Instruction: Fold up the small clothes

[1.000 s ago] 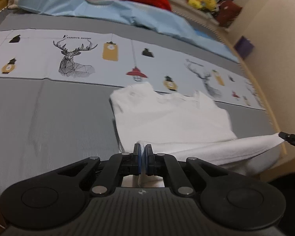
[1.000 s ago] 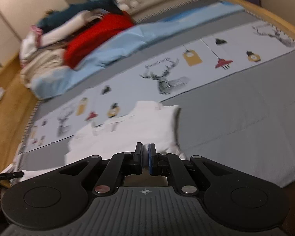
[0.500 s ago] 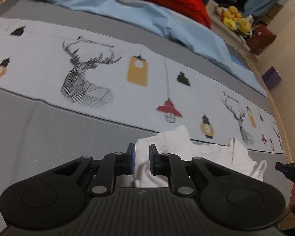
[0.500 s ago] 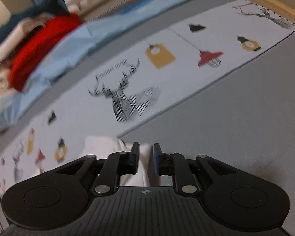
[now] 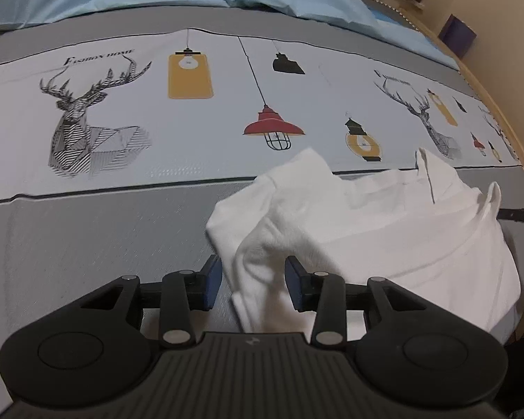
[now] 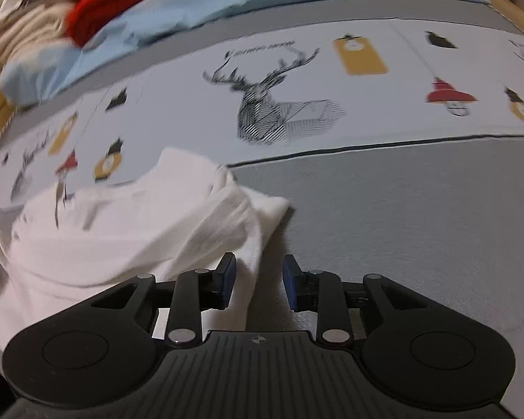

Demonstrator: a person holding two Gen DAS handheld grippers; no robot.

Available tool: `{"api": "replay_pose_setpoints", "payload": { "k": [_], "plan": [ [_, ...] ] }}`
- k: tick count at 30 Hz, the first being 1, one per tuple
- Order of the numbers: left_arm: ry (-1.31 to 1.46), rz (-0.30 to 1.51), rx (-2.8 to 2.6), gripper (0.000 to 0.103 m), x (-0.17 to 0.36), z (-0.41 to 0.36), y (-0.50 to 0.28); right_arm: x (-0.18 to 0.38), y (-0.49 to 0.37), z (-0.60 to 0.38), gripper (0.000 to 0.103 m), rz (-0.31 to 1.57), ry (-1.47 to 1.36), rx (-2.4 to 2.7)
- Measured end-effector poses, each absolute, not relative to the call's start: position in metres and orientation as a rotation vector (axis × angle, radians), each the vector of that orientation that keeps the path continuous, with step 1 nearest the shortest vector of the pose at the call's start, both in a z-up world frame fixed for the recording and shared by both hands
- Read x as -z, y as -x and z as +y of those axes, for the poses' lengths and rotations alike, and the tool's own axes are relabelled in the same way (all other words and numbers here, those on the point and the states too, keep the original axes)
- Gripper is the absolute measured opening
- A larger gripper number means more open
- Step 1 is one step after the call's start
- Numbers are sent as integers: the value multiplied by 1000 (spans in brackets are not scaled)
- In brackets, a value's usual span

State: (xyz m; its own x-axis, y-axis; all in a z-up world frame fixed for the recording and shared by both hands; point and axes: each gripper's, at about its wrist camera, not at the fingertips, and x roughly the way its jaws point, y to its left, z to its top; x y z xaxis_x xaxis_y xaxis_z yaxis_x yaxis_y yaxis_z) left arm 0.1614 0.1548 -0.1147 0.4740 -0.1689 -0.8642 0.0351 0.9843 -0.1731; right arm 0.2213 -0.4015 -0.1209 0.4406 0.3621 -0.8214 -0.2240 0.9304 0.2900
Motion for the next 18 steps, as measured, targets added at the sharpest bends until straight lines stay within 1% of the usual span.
{"api": "replay_pose_setpoints", "payload": {
  "k": [4,11,13,14,15,16,17,18],
  "plan": [
    [114,1082,125,44,122,147,-176,125,-231,-385,33,1043,-118,-395],
    [117,1042,144,44,127,139,-193,132,-252,-370,33,1025,-107,-386],
    [108,1036,150,42,129,137,-196,132,-256,-368,33,1015,-110,-386],
    [98,1043,159,37,130,136,-197,132,-257,-366,33,1010,-110,-387],
    [89,1044,167,21,130,136,-198,131,-259,-366,28,1002,-109,-387],
    [81,1042,178,9,128,136,-198,128,-260,-365,13,988,-108,-385],
    [78,1032,186,9,125,138,-198,125,-261,-365,10,976,-111,-385],
    [72,1014,186,6,121,140,-197,119,-262,-367,10,956,-135,-388]
  ]
}}
